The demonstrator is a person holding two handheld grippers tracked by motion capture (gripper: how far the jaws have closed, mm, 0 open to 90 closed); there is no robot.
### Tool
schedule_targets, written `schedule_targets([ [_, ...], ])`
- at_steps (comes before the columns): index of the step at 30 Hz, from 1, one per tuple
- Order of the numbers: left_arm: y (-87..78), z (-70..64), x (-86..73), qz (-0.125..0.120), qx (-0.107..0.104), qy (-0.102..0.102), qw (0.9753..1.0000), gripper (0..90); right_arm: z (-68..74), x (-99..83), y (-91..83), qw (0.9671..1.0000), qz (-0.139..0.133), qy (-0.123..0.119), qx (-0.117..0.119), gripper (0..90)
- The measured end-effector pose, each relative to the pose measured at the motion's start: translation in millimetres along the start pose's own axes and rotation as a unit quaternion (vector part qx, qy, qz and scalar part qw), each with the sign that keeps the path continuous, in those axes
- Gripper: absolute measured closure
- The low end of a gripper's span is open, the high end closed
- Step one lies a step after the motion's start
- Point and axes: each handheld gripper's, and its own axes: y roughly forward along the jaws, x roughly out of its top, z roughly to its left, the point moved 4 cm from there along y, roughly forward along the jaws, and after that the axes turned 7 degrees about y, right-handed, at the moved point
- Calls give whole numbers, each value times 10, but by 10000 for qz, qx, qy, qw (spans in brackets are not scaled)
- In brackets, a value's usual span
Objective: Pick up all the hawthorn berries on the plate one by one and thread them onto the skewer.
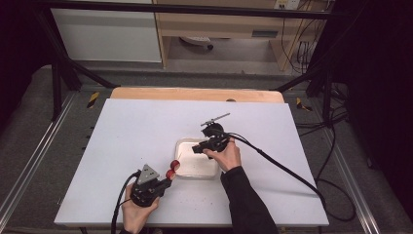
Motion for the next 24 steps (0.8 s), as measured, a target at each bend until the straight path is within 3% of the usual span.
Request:
schedule_targets([
  [7,65,-90,47,12,-64,45,10000,881,-87,-170,-163,9982,-537,172,208,615],
  [14,132,-189,91,16,-134,26,9999,881,-158,-307,-307,9929,-1070,362,378,615],
  [24,209,-324,162,20,-211,-30,9998,882,-235,-455,-430,9791,-1826,688,582,615],
])
